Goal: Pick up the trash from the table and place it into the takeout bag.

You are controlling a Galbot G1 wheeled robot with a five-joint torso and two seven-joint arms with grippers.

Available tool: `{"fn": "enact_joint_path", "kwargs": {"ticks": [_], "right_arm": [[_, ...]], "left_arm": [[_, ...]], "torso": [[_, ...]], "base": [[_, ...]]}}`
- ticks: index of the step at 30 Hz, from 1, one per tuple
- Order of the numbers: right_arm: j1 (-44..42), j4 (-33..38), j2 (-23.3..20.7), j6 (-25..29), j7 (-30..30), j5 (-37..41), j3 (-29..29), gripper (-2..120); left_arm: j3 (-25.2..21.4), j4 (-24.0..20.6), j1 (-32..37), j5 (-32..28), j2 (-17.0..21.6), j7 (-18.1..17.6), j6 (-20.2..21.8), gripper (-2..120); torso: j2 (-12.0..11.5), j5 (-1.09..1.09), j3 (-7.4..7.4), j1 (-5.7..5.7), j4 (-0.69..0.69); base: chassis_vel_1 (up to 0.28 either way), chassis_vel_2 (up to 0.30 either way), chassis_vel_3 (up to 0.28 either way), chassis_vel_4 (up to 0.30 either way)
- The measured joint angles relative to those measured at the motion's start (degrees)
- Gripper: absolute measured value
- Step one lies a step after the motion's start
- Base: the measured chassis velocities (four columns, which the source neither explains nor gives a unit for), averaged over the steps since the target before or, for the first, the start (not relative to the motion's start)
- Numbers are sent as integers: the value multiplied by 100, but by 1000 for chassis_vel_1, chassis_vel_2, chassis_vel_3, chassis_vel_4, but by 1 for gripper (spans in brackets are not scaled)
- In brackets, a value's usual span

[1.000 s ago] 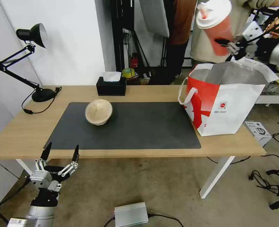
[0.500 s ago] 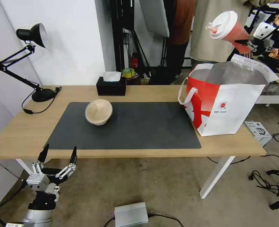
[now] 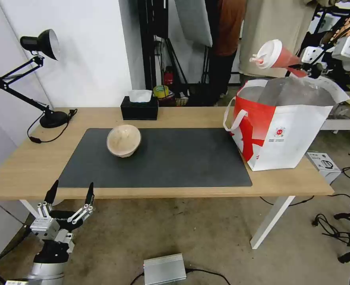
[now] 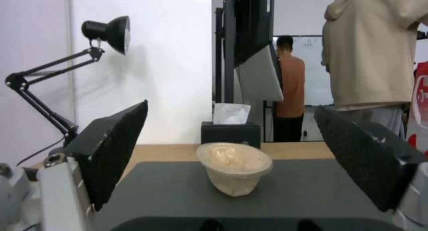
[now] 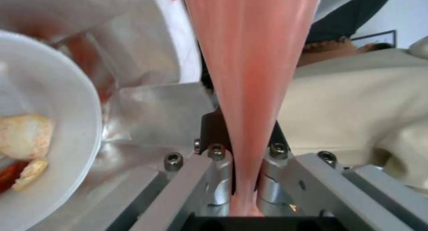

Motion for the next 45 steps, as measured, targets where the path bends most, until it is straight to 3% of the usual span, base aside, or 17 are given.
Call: {"fn": "enact_joint_path", "kwargs": {"ticks": [34,36,45], "right_arm": [[-610,-1155,739,653,56,-1033,189,3],[-624,-1166,752,656,56,-1048,210,5],[-631,-1180,803,656,143,-1046,264,41]], "left_arm": [[-72,324,-89,-64,29,9,-14,100],[-76,334,-91,-64,33,10,-15,100],[-69,370,-78,-66,23,43,-53,100]], "torso": [[0,1,0,0,1],[0,0,0,1,0],[0,1,0,0,0]], "base": [[0,0,0,0],[0,0,0,0],[0,0,0,0]]}}
